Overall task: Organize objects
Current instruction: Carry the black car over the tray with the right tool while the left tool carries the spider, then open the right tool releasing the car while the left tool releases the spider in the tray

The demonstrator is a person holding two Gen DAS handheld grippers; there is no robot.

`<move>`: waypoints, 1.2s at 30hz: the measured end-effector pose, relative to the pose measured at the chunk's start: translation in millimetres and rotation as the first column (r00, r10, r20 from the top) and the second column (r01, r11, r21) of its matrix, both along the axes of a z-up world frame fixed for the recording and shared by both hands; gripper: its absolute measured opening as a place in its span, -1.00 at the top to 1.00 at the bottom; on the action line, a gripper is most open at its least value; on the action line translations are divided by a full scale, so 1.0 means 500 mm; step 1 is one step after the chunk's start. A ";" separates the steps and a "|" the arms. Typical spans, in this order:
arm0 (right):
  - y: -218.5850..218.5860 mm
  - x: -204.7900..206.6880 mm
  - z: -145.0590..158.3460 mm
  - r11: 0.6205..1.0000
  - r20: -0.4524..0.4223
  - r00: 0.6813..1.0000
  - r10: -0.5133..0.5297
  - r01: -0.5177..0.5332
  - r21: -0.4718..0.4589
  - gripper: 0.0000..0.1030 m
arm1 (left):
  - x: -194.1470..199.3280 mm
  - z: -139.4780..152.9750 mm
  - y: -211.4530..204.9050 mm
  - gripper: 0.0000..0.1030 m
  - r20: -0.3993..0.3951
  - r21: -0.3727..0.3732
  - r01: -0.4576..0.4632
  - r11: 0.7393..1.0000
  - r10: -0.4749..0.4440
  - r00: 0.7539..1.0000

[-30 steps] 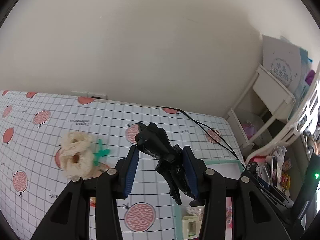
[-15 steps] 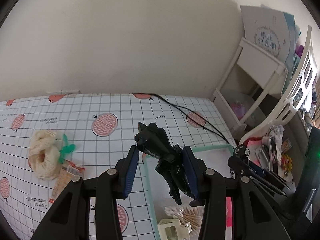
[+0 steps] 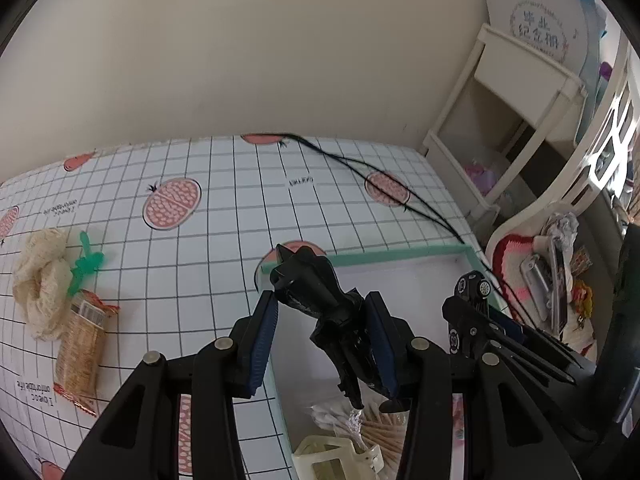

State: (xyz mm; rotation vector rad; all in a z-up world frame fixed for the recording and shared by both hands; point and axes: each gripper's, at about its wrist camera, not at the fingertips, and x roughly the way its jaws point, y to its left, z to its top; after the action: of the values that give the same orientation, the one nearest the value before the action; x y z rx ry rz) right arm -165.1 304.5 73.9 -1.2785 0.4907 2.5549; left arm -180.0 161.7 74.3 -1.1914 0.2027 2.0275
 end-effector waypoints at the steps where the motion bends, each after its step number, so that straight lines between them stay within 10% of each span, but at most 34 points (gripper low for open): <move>1: 0.000 0.000 -0.003 1.000 0.003 1.000 0.000 0.000 0.001 0.38 | 0.000 -0.004 0.001 0.10 0.003 -0.004 0.001 1.000 -0.001 1.000; 36: -0.005 -0.006 -0.038 1.000 0.066 0.998 0.004 -0.005 0.022 0.37 | 0.014 -0.054 0.029 -0.06 0.024 -0.109 0.042 0.993 -0.040 0.999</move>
State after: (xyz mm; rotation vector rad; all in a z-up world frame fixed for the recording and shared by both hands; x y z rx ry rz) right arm -168.3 302.1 55.0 -1.3534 0.4448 2.5052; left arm -173.2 176.3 47.5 -1.2661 0.3281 1.9884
